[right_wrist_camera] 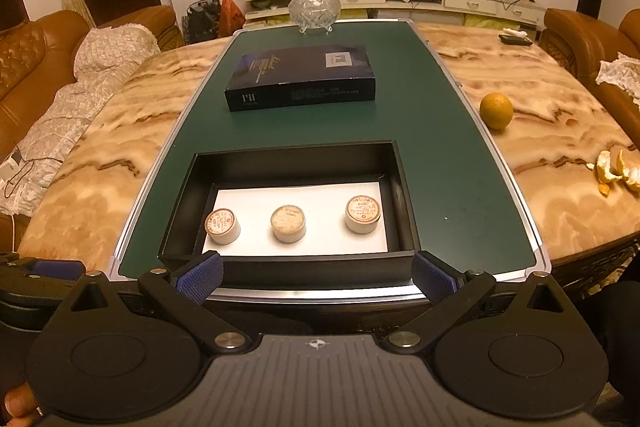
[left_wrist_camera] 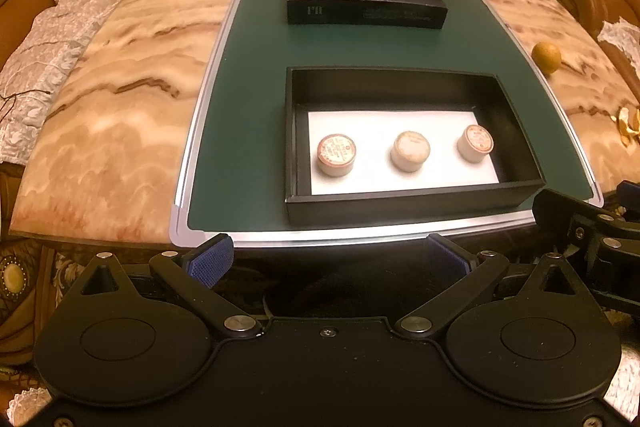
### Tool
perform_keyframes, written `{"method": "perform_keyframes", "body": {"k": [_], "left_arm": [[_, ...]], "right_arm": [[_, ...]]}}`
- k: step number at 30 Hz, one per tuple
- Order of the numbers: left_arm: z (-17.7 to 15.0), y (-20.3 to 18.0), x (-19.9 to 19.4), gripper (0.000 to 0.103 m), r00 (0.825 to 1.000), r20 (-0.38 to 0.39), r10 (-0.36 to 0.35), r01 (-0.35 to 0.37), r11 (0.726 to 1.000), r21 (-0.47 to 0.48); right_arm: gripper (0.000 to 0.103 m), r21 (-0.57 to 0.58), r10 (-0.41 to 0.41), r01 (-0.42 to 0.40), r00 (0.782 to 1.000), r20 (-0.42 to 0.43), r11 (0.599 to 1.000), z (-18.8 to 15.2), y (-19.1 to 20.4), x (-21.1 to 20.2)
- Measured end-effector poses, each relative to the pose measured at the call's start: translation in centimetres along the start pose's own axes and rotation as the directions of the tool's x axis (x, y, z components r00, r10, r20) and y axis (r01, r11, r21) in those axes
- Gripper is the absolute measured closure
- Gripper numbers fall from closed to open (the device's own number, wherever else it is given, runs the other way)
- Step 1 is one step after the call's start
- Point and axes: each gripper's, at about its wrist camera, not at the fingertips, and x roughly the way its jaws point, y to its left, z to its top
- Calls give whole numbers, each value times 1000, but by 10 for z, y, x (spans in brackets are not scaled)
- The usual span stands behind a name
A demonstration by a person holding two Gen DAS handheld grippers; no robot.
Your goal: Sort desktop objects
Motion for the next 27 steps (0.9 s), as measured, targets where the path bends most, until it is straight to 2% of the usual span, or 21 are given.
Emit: {"method": "perform_keyframes", "body": {"k": [27], "left_arm": [[8,-4,21,0,999,-39,21,-21,1000,5]], "right_arm": [[0,23,4,-3,999,-33,1000,3,-9,21]]}}
